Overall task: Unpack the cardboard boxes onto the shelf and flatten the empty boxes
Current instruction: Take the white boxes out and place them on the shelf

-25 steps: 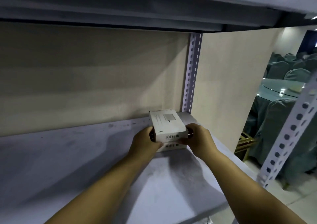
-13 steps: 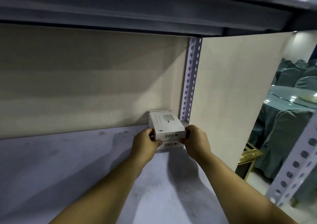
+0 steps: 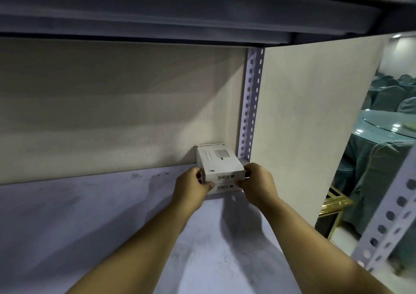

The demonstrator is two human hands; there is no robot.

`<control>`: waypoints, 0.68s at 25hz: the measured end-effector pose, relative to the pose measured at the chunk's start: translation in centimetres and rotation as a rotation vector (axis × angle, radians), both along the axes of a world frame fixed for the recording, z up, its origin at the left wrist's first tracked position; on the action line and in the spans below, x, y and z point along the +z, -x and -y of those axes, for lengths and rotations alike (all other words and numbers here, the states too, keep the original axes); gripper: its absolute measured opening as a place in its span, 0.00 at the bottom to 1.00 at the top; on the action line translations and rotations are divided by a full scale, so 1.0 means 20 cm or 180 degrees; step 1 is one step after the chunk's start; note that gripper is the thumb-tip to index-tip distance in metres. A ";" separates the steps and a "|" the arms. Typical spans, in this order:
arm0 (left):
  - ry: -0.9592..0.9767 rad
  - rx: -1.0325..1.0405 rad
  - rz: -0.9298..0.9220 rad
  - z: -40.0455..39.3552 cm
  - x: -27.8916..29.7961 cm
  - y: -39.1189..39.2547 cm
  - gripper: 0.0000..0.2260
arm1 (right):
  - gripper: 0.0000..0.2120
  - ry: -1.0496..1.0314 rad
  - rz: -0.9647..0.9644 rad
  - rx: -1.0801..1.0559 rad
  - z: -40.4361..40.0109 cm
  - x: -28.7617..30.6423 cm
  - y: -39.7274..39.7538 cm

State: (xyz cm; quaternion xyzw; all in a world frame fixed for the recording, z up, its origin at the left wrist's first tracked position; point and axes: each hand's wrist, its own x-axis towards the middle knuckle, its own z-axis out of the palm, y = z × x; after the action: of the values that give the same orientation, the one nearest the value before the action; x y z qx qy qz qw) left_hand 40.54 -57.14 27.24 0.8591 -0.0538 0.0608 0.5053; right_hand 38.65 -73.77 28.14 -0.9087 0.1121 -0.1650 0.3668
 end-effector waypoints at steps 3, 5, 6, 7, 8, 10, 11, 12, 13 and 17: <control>0.0055 0.0058 -0.0008 -0.03 0.02 0.06 0.14 | 0.17 -0.0037 -0.0028 -0.0046 0.00 0.02 0.06; 0.0013 0.0083 0.0052 -0.07 0.05 0.11 0.14 | 0.20 -0.0001 0.0024 -0.0082 -0.01 0.05 0.12; -0.0038 0.0095 0.0104 -0.09 0.06 0.13 0.14 | 0.20 -0.0002 0.0089 -0.0082 -0.01 0.06 0.14; -0.0072 0.0101 0.0144 -0.12 0.07 0.17 0.14 | 0.20 -0.0032 0.0159 -0.0079 -0.03 0.07 0.18; -0.0085 0.0103 0.0158 -0.14 0.08 0.20 0.15 | 0.19 -0.0066 0.0227 -0.0080 -0.05 0.09 0.21; -0.0111 0.0100 0.0155 -0.21 0.10 0.28 0.15 | 0.17 -0.0086 0.0339 -0.0084 -0.10 0.11 0.28; -0.0109 0.0099 0.0151 -0.25 0.11 0.32 0.14 | 0.16 -0.0113 0.0371 -0.0070 -0.14 0.11 0.32; -0.0086 0.0102 0.0145 -0.29 0.12 0.36 0.12 | 0.15 -0.0168 0.0393 -0.0041 -0.17 0.11 0.36; -0.0067 0.0118 0.0118 -0.33 0.13 0.40 0.11 | 0.13 -0.0261 0.0402 0.0010 -0.22 0.11 0.40; -0.0123 0.0220 0.0077 -0.53 0.13 0.63 0.10 | 0.10 -0.0642 0.0437 0.0402 -0.42 0.11 0.59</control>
State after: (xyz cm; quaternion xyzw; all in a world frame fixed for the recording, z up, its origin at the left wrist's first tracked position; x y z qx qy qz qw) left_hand 28.01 -46.57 29.79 0.8692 -0.0314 0.0876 0.4856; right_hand 26.90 -65.33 30.34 -0.8590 0.0454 -0.1912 0.4727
